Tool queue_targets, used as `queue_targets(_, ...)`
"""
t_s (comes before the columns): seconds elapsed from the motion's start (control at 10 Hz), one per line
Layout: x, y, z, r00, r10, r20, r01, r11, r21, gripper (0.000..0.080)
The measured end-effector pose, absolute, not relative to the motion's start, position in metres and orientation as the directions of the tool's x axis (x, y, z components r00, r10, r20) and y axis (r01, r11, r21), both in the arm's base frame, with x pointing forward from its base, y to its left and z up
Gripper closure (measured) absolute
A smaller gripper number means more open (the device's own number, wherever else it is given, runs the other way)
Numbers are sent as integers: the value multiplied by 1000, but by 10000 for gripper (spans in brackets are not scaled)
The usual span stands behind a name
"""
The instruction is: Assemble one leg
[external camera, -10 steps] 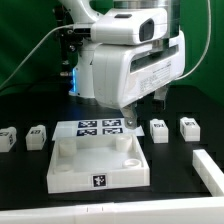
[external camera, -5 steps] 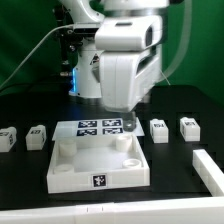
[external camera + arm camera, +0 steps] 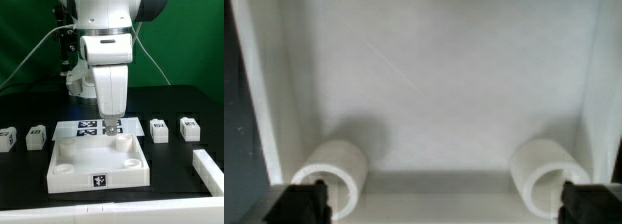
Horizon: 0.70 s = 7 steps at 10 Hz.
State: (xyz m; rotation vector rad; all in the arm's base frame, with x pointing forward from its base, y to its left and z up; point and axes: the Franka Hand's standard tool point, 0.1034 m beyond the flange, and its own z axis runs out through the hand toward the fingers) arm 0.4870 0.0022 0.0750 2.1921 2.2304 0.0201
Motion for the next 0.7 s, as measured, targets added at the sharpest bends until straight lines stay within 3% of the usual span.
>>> queue_targets(0.4, 475, 0, 68, -24, 1000, 1, 999, 24, 22, 150)
queue_targets(0.7, 423, -14, 38, -4, 1000, 13, 1000, 4, 1, 150)
